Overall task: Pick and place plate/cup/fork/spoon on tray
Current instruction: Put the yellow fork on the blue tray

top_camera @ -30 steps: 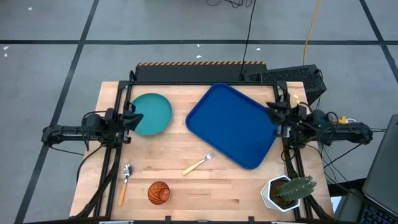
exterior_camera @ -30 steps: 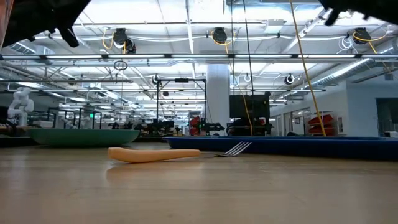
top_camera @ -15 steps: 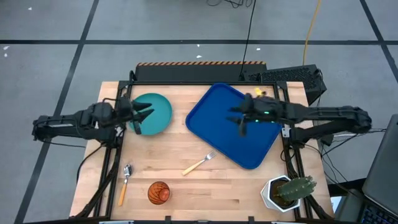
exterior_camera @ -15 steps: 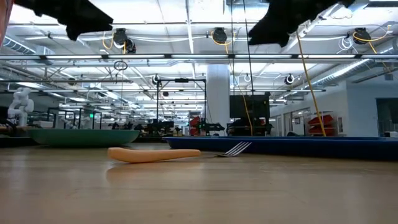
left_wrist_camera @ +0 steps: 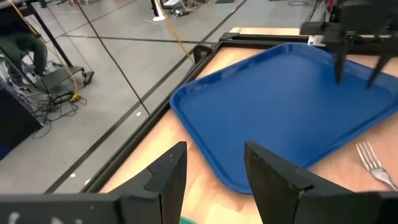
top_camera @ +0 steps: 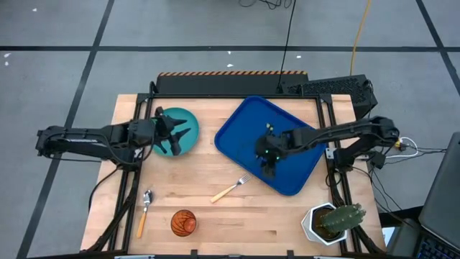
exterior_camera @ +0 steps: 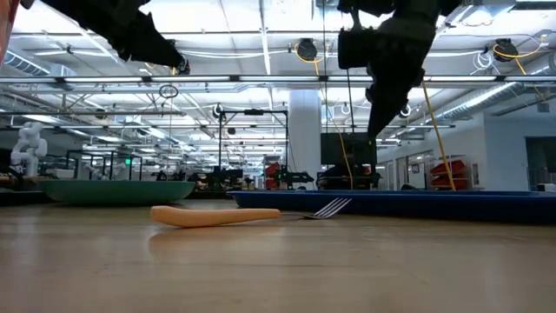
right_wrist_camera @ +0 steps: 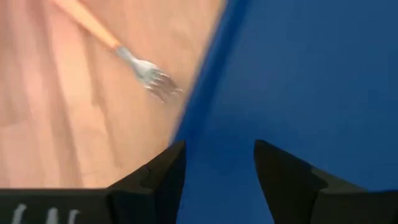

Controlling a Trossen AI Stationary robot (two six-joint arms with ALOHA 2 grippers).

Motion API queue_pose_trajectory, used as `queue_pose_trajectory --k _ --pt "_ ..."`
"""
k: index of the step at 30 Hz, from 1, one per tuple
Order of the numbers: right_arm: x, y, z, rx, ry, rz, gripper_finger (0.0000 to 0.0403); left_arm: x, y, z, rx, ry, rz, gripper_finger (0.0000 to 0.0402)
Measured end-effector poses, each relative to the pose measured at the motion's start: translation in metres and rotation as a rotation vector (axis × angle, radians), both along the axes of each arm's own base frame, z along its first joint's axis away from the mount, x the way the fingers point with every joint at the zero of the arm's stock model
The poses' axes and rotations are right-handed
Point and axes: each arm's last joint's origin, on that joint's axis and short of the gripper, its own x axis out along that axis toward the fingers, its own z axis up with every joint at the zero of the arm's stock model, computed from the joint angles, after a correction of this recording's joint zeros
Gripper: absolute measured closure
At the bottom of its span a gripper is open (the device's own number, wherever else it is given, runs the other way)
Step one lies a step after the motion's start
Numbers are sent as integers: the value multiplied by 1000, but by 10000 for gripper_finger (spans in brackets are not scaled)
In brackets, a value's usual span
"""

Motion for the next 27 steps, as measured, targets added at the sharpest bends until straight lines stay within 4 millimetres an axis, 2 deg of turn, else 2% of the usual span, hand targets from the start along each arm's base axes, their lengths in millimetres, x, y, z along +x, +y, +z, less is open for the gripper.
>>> queue_pose_trajectory --k 4,6,10,15,20,24,27 --pt "11 9 -1 6 -75 20 214 0 0 0 1 2 0 238" --pt "10 12 -2 11 -63 20 214 0 0 -1 -5 7 2 238" --pt "-3 11 -9 -6 74 -39 215 -1 -2 -3 -31 14 5 238" --pt "-23 4 -11 -181 250 -122 214 -1 -3 -3 -25 18 -7 238" --pt "-31 -10 -11 -306 327 -188 214 -1 -3 -3 -25 17 -7 238" --pt "-25 -15 -11 -193 274 -202 214 -1 -3 -3 -38 13 -2 238" --pt "-8 -4 -11 -50 124 -144 215 -2 -3 -4 -42 25 0 238"
